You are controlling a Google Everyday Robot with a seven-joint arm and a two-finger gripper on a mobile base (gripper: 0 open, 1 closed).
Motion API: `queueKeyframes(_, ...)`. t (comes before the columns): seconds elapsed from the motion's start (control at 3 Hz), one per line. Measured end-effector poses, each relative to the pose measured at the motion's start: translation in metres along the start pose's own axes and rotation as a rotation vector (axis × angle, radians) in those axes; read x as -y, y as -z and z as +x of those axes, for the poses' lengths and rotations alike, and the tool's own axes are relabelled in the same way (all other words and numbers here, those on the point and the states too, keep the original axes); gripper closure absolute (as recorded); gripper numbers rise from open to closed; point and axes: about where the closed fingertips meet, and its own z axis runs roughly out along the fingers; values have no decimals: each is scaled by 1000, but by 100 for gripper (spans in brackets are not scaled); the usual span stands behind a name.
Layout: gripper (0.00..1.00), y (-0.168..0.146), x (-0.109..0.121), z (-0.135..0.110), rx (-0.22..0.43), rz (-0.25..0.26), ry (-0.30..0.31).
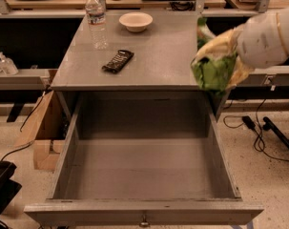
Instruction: Place green rice chip bag into top drawer
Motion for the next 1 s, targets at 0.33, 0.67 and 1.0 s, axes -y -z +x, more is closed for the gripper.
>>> queueKeyframes(0.33,100,-45,-49,-54,152,-71,14)
queueKeyframes(0.67,100,-87,-81,-99,292,-113,55)
queueKeyframes(1.0,100,-121,-90,-121,383,-114,125)
